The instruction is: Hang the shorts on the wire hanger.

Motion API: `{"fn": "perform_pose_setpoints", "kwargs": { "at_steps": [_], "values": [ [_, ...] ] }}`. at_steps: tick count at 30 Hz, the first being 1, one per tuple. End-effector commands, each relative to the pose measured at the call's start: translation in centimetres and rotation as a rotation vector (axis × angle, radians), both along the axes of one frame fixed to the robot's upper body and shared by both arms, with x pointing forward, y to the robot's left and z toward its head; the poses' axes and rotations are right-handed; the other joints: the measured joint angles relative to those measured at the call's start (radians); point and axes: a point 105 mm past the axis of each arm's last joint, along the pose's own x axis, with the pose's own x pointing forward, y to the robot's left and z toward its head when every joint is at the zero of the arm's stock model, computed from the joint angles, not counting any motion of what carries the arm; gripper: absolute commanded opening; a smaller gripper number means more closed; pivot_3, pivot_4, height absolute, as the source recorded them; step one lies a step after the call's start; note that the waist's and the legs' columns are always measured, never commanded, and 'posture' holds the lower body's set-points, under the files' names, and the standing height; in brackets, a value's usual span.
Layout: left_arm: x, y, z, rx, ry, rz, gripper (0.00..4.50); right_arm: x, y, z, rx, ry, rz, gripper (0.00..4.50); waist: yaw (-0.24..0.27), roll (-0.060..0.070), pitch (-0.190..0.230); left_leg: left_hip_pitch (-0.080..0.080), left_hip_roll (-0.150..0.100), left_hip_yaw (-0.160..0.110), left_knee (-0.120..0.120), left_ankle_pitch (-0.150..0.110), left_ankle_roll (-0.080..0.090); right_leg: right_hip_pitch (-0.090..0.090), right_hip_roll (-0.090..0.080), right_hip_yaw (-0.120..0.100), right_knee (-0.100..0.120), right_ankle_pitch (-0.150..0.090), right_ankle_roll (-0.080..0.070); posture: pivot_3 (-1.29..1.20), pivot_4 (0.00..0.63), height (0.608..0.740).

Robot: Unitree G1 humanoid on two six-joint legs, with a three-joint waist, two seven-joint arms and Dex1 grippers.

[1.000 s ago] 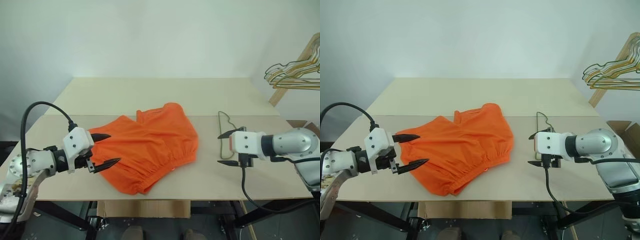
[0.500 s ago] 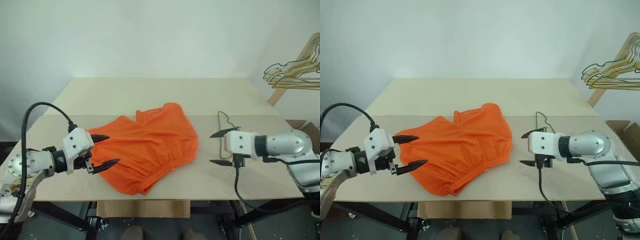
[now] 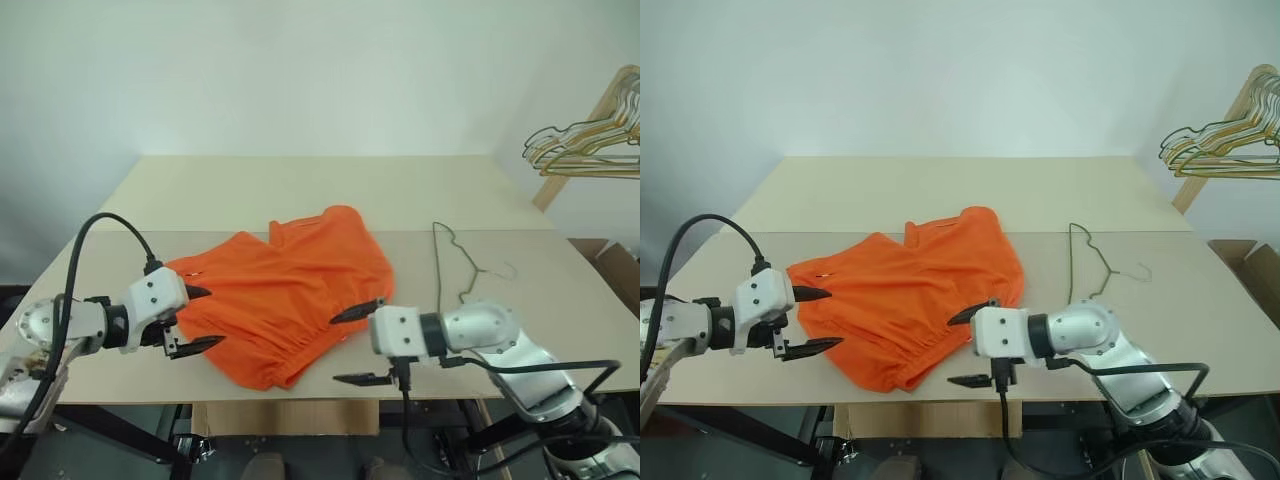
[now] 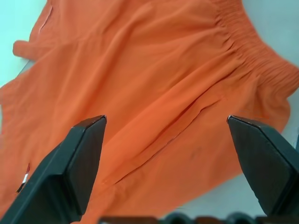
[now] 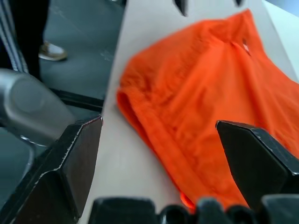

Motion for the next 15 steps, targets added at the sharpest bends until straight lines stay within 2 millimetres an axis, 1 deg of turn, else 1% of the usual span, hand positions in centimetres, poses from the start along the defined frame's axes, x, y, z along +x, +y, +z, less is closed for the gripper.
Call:
{"fn": "perform_pose_setpoints", "kwargs": {
  "at_steps": [1,3,8,11,15],
  "values": [
    [0.5,0.0,0.6,0.030,-0.030,-0.031,4.50,0.1,2.3,-0.5,-0.040,-0.005,0.060,4.47,-0.013,0.000,0.000,0.000,0.000,0.000,0.000,0.000,0.000,0.000,0.000,0.000,0.000,0.000,0.000,0.03,0.000,0.740],
    [0.5,0.0,0.8,0.024,-0.031,-0.030,4.50,0.3,4.1,-1.1,-0.056,-0.013,0.069,4.47,-0.029,0.000,0.000,0.000,0.000,0.000,0.000,0.000,0.000,0.000,0.000,0.000,0.001,0.000,0.000,0.03,0.000,0.740],
    [0.0,-0.1,0.7,0.016,-0.024,-0.022,4.50,1.0,7.0,-2.2,-0.057,-0.062,0.033,4.47,-0.036,-0.001,0.000,-0.001,0.000,0.000,0.000,0.000,0.000,-0.002,0.000,0.000,0.003,0.000,0.000,0.06,0.000,0.740],
    [-0.2,-0.1,0.6,0.014,-0.020,-0.012,4.50,0.8,8.0,-2.9,-0.070,-0.068,0.040,4.47,-0.034,-0.001,0.000,-0.001,0.000,0.000,0.000,0.000,0.000,-0.002,0.000,0.000,0.004,0.000,-0.001,0.07,0.000,0.740],
    [-0.4,0.0,0.6,0.012,-0.023,0.003,4.50,0.2,8.8,-3.7,-0.091,-0.075,0.060,4.47,-0.028,-0.001,0.000,0.000,0.001,0.000,0.000,0.000,0.000,-0.002,0.000,0.000,0.004,0.000,0.000,0.08,0.000,0.740]
  ]
}}
